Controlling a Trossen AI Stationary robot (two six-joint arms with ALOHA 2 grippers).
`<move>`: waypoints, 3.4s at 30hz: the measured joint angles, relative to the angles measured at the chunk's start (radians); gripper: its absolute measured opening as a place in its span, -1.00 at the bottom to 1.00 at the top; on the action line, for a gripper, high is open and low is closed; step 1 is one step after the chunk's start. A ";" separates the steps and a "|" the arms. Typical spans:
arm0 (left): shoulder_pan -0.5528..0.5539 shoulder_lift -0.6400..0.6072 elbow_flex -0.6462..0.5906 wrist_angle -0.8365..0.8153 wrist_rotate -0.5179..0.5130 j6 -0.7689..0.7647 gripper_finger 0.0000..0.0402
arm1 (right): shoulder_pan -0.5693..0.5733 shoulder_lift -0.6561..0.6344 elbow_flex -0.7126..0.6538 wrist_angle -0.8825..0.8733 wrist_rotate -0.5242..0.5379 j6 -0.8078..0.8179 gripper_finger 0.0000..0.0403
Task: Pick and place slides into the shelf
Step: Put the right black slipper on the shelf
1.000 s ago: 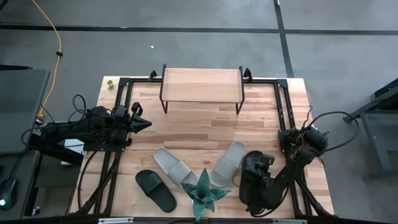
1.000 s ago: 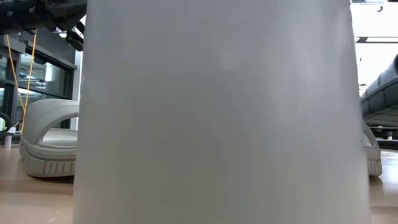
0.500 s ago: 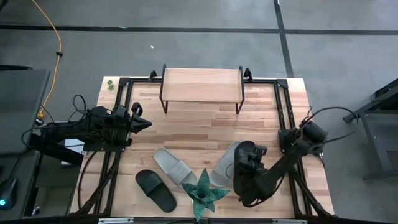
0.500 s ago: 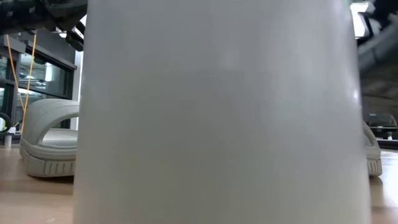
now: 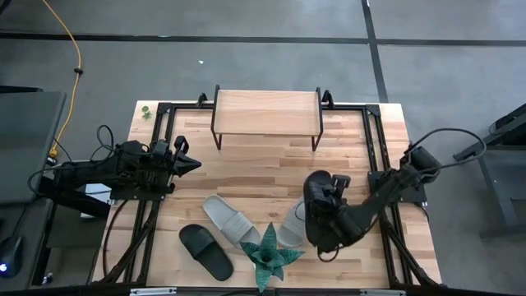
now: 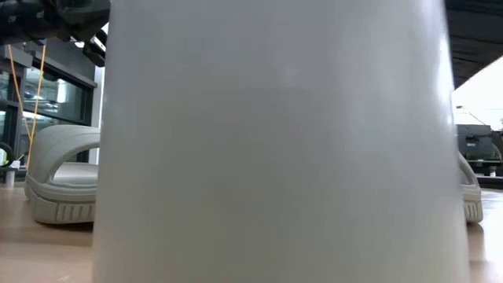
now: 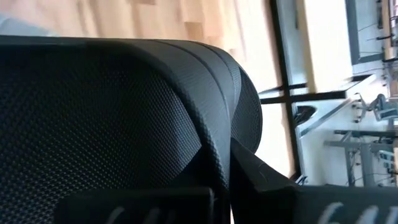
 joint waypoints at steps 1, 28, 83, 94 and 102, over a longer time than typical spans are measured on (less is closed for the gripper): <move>0.000 0.000 0.000 0.000 0.000 0.000 -1.00 | -0.012 -0.008 0.000 0.000 0.013 -0.017 -1.00; 0.000 0.000 0.000 -0.006 0.000 0.000 -1.00 | -0.382 -0.135 0.000 0.035 0.225 -0.453 -1.00; 0.000 0.176 0.000 0.108 -0.027 0.000 -0.39 | -0.955 -0.114 0.016 1.146 -0.121 -1.504 -1.00; 0.000 0.176 0.000 0.108 -0.027 0.000 -0.38 | -0.997 -0.085 0.016 1.210 -0.111 -1.536 -1.00; 0.000 0.176 0.000 0.108 -0.033 0.000 -0.38 | -1.026 -0.085 0.016 1.243 -0.148 -1.536 -1.00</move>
